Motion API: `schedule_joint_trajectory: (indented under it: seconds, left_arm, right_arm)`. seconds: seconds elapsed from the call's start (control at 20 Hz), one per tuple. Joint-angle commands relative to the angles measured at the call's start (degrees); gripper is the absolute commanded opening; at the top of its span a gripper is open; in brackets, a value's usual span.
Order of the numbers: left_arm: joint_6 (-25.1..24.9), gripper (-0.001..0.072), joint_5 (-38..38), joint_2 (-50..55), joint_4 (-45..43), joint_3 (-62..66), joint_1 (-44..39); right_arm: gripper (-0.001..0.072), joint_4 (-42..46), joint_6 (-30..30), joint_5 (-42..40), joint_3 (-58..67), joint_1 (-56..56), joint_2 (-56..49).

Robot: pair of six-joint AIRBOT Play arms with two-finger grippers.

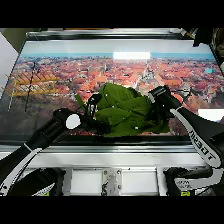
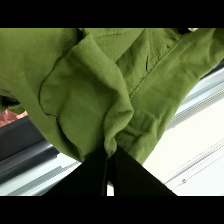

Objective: Fold the clothes and pants, and hang the long-sleeved shirts on hangers.

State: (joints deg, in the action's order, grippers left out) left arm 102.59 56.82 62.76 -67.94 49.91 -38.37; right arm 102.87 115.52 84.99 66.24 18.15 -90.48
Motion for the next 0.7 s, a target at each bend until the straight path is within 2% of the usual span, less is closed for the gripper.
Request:
schedule_joint_trajectory:
  seconds: [0.0,0.3,0.35,0.4,0.55,0.65]
  left_arm:
    - [-0.33,0.0014,1.09,0.02,-0.02,-0.02,0.02]
    - [-0.37,0.0014,2.16,0.00,-0.07,-0.02,0.02]
    - [-0.37,0.0014,2.27,-0.02,-0.07,-0.02,0.02]
    - [-0.39,0.0014,2.71,-0.04,-0.09,-0.02,0.04]
    - [-0.81,0.0014,5.51,-1.75,-0.04,1.11,3.02]
    - [-1.38,0.0014,7.76,-4.52,0.13,5.53,7.56]
  right_arm:
    - [0.0270,-0.26,-0.02,-2.19,-0.07,0.04,-0.04]
    - [0.0233,-0.22,-0.39,-2.23,-2.29,0.02,-0.37]
    - [0.0098,-0.20,-2.19,-2.27,-2.38,0.02,-0.37]
    - [0.0008,0.26,-4.42,-2.27,-2.36,0.02,-0.15]
    - [0.0007,1.16,-12.59,-1.57,-0.31,-0.59,3.17]
    - [0.0007,1.53,-18.60,2.34,5.97,-1.40,7.48]
